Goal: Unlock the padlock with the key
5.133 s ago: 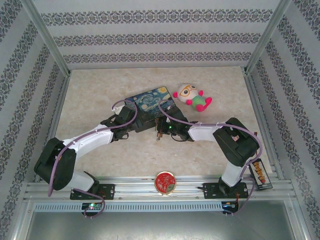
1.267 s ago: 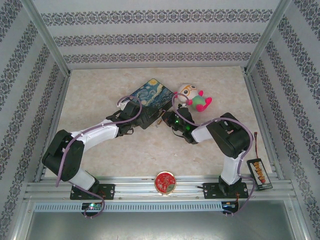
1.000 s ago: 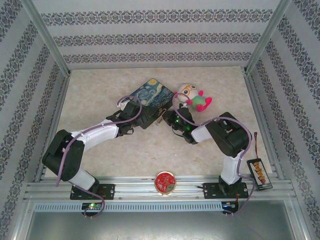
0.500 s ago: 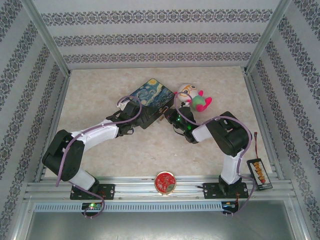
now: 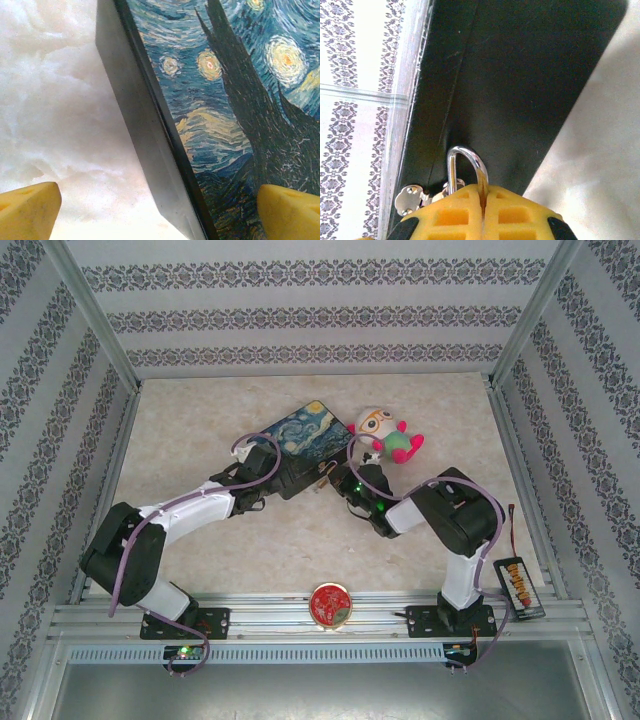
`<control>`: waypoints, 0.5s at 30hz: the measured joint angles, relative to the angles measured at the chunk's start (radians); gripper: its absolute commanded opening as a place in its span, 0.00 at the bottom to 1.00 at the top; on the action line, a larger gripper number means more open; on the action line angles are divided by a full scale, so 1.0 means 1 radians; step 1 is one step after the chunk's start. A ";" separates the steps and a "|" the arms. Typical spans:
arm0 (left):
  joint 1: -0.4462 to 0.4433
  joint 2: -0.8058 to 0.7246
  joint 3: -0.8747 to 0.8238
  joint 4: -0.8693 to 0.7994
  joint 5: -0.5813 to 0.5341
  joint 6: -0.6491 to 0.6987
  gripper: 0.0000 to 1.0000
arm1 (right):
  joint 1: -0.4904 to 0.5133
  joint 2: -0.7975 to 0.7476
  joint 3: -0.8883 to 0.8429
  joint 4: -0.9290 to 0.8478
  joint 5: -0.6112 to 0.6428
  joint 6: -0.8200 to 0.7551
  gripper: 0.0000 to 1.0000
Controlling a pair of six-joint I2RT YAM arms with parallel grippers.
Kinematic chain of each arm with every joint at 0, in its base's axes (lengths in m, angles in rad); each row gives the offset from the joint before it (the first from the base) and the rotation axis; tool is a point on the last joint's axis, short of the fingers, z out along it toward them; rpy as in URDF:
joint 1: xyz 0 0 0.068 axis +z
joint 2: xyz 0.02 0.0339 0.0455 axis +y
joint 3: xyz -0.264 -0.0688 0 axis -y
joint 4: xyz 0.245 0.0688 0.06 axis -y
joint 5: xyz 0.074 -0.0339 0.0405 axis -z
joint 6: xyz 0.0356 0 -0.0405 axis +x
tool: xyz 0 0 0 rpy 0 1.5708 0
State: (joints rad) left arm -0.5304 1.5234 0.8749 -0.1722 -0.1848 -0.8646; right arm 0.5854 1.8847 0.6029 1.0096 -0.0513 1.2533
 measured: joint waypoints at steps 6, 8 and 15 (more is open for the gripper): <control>0.009 -0.011 -0.012 0.001 0.000 -0.001 0.99 | 0.015 0.005 -0.045 0.081 0.034 0.034 0.00; 0.010 -0.014 -0.016 0.003 0.000 -0.002 0.99 | 0.015 0.023 -0.047 0.112 0.040 0.050 0.00; 0.015 -0.023 -0.031 0.015 0.000 -0.008 0.99 | 0.020 0.080 -0.047 0.209 0.105 0.084 0.00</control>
State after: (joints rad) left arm -0.5152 1.5005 0.8436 -0.1570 -0.1848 -0.8730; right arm 0.6052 1.9644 0.5556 1.2182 0.0536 1.3373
